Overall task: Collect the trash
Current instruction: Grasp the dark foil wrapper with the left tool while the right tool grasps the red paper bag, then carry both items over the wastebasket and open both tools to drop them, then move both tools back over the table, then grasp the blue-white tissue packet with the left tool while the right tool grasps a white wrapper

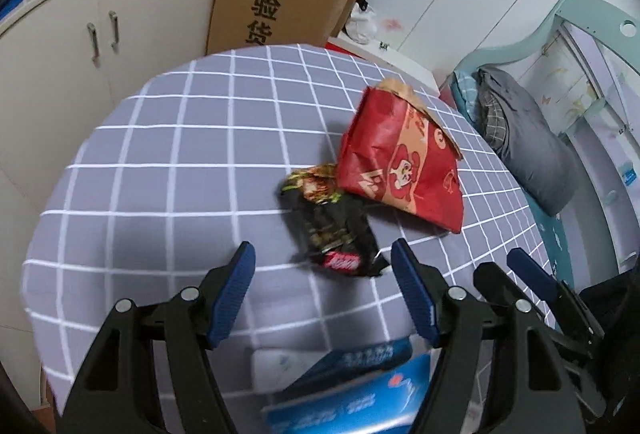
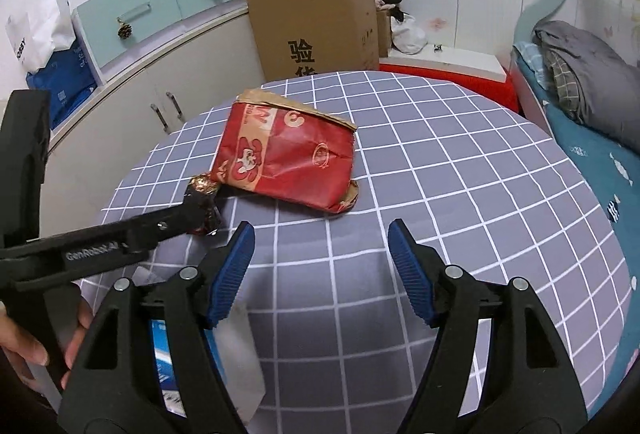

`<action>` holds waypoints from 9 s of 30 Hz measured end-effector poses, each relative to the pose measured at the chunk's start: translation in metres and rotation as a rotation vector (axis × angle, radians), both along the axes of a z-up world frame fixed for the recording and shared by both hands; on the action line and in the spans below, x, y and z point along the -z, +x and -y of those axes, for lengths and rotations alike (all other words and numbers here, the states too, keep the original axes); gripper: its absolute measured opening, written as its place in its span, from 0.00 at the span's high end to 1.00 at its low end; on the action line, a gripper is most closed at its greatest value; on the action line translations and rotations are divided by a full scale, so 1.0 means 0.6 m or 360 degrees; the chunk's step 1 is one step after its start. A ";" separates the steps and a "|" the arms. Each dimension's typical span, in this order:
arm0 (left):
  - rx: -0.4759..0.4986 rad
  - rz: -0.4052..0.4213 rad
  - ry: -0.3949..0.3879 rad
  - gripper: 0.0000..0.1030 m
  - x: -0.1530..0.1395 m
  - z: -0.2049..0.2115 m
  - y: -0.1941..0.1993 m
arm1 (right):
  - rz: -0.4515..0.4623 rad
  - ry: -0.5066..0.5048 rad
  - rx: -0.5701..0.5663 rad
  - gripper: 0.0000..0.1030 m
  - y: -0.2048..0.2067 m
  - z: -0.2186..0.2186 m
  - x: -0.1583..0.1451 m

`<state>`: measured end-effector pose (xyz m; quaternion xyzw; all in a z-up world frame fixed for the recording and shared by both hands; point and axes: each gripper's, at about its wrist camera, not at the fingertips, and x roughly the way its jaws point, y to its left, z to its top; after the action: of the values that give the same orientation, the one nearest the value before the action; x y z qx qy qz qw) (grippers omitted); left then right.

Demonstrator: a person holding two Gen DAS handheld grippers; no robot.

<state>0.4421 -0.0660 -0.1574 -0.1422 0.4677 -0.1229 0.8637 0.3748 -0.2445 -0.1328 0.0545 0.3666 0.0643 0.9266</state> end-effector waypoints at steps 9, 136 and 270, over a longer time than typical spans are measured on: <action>0.0073 -0.0029 0.0098 0.64 0.005 0.023 0.030 | -0.0038 -0.0324 -0.0070 0.32 0.041 -0.026 0.011; -0.0951 -0.0322 -0.0002 0.41 0.263 -0.703 -0.323 | -0.0450 0.0122 -0.0960 0.93 -0.130 -0.719 0.239; -0.0059 -0.0020 -0.0346 0.52 0.019 -0.066 -0.275 | -0.0006 0.0838 0.0220 0.71 -0.200 -0.024 0.047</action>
<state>0.2770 -0.0264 -0.1690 -0.2444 0.4542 -0.1561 0.8424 0.2549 -0.2299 -0.1612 0.3187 0.3343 0.0939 0.8819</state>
